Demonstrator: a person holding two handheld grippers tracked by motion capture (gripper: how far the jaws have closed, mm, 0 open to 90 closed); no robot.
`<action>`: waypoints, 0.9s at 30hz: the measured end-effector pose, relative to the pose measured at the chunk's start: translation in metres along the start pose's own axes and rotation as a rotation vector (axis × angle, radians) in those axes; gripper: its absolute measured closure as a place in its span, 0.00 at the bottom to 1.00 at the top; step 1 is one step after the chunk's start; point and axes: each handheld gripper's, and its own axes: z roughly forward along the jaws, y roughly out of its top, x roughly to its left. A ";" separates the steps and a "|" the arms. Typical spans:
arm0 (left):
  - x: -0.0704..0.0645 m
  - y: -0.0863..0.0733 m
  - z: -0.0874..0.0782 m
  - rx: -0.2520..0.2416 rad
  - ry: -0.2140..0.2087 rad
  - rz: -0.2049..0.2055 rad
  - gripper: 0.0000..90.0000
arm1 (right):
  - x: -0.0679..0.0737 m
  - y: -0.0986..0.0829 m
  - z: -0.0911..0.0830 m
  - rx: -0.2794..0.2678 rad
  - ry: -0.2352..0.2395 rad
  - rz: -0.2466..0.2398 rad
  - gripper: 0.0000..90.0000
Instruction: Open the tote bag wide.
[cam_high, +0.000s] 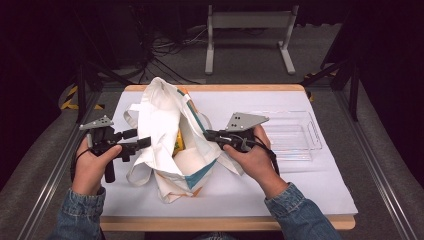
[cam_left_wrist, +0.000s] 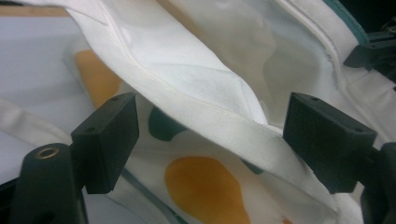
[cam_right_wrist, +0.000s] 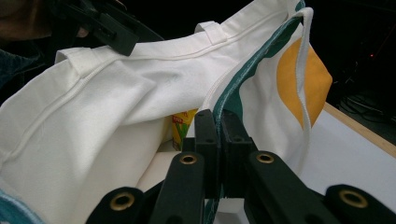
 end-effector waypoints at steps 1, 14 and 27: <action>0.000 0.000 0.002 0.004 -0.008 -0.005 0.25 | 0.000 0.000 0.000 -0.002 0.000 -0.001 0.97; -0.008 0.003 -0.004 -0.055 -0.053 0.080 0.90 | 0.001 0.000 -0.003 -0.016 -0.002 -0.009 0.97; -0.025 0.014 -0.033 -0.105 0.096 0.246 0.95 | -0.006 0.000 -0.020 -0.036 -0.043 0.000 0.97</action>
